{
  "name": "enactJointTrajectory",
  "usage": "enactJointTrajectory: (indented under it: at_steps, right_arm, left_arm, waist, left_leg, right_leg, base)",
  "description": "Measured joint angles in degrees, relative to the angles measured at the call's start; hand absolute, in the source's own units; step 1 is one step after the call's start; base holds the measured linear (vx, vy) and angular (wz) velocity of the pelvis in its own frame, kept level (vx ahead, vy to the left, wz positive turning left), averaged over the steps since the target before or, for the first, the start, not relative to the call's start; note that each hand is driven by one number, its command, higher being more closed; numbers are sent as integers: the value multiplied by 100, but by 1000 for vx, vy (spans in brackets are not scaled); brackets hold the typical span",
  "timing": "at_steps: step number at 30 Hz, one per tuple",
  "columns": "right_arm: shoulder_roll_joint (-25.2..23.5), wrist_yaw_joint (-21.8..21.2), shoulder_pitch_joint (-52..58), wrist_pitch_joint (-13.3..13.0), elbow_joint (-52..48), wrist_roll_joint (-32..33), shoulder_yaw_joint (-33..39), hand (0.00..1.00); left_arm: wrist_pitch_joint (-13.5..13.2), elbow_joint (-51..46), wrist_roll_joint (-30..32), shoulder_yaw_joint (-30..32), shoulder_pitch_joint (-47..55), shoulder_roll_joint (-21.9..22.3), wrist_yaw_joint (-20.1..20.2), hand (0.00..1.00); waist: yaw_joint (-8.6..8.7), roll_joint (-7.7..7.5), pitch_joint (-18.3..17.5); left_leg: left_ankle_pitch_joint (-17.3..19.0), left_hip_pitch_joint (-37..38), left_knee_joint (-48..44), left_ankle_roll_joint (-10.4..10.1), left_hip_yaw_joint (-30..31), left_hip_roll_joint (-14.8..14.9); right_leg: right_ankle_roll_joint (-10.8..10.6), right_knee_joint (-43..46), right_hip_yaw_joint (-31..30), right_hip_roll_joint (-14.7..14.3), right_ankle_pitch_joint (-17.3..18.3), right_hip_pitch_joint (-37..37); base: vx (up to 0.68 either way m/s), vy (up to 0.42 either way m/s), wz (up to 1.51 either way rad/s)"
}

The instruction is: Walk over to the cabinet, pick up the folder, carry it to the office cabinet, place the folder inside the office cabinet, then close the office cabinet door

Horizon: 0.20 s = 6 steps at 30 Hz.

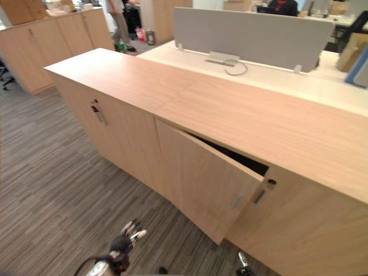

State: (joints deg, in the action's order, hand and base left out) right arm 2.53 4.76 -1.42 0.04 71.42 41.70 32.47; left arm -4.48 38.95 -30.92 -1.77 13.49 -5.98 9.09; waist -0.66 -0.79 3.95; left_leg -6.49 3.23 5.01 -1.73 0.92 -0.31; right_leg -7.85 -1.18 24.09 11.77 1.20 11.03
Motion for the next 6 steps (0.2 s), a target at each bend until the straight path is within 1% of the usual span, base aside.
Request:
enactJointTrajectory:
  at_steps: [2,3,6]
  right_arm:
    - [-97,2,8,4,-39,0,0,0]
    - [-215,3,8,5,-133,0,0,0]
    - [-384,8,-45,-5,-213,3,2,0]
  left_arm:
    - [15,476,-16,429,-8,137,-100,0]
    - [11,882,5,815,-58,197,-206,0]
    - [-1,1668,193,1526,-204,238,-548,0]
  waist:
    - [15,-18,1]
    - [23,-51,6]
    - [20,-121,-35]
  left_leg:
    - [37,1,1,-36,-113,67]
    - [63,-2,4,-71,-202,131]
    - [136,-14,18,-173,-469,302]
  right_leg:
    - [20,-33,-100,-53,-10,-48]
    - [42,-74,-164,-108,-26,-89]
    - [127,-209,-412,-268,-90,-192]
  base:
    - [-4,-32,-39]
    - [-2,-29,-39]
    - [2,-47,-45]
